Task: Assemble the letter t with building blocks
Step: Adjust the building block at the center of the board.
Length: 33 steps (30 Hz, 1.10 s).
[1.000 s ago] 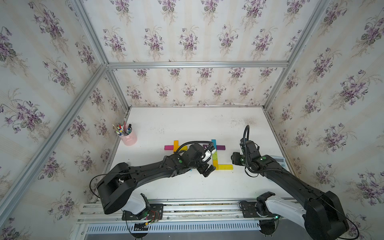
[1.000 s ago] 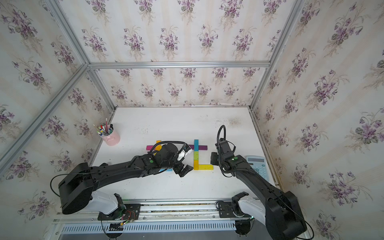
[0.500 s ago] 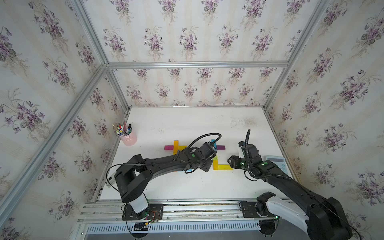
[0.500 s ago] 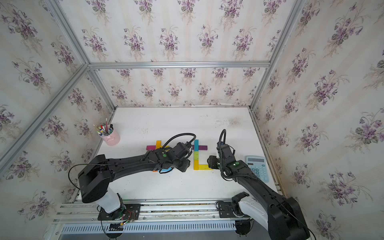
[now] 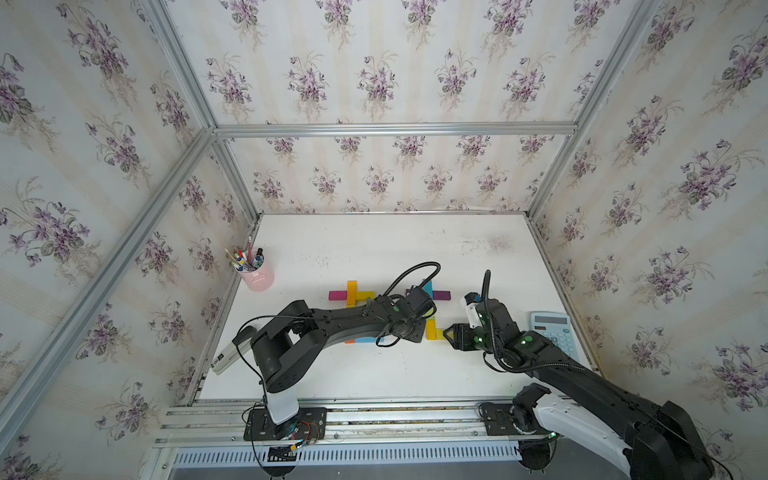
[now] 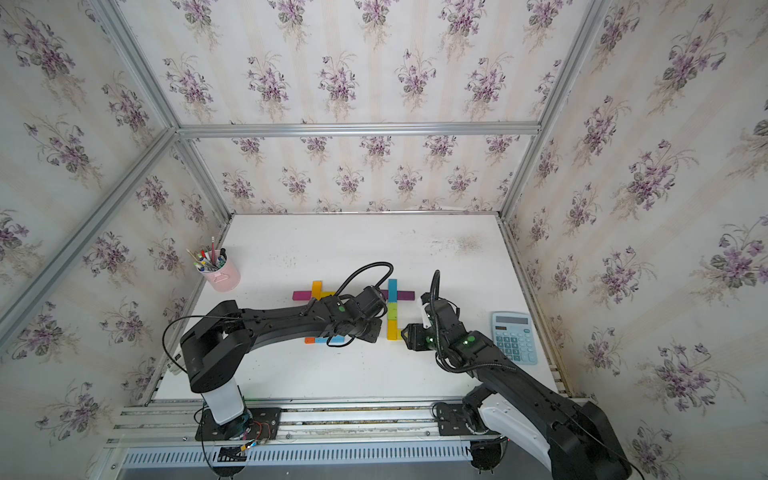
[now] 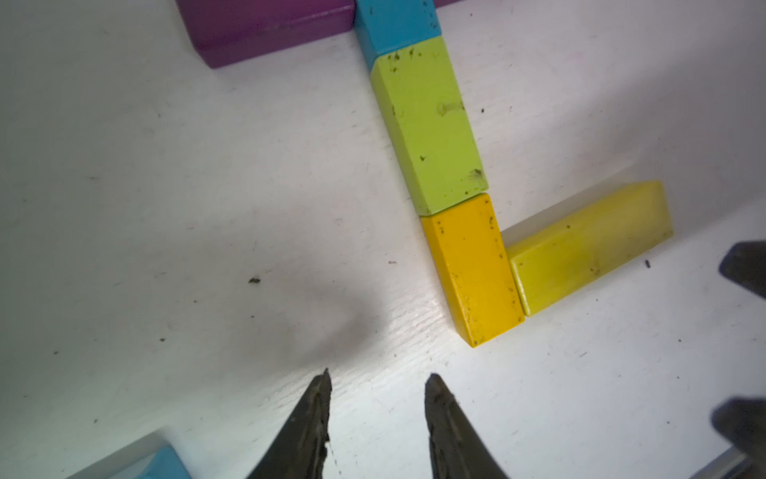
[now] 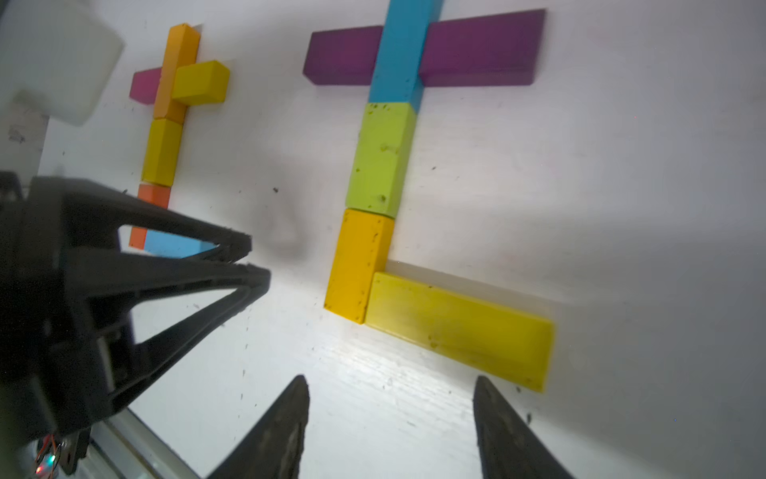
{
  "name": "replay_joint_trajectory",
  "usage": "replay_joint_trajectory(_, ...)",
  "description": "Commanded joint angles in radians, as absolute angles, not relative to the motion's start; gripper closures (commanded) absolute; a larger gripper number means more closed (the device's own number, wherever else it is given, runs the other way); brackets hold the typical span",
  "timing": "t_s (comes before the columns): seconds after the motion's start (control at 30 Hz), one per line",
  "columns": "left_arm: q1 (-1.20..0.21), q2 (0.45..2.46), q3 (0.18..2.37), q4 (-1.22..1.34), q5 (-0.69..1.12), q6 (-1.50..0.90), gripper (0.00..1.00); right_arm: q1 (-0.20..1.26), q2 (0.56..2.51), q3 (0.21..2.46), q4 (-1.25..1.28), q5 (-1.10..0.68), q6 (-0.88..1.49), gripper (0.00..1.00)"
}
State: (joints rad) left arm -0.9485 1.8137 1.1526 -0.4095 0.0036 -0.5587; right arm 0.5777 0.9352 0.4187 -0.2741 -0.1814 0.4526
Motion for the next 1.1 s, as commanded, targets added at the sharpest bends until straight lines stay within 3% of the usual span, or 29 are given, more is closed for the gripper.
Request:
replay_joint_trajectory(0.0,-0.943,1.826,1.152,-0.397,0.045,-0.604,0.61,0.589,0.919,0.421,-0.260,-0.167,0.455,0.36)
replay_joint_trajectory(1.07,-0.937,1.910,1.204,-0.389,0.124,-0.598,0.52,0.591,0.905,0.407,-0.249,-0.152,0.456,0.35)
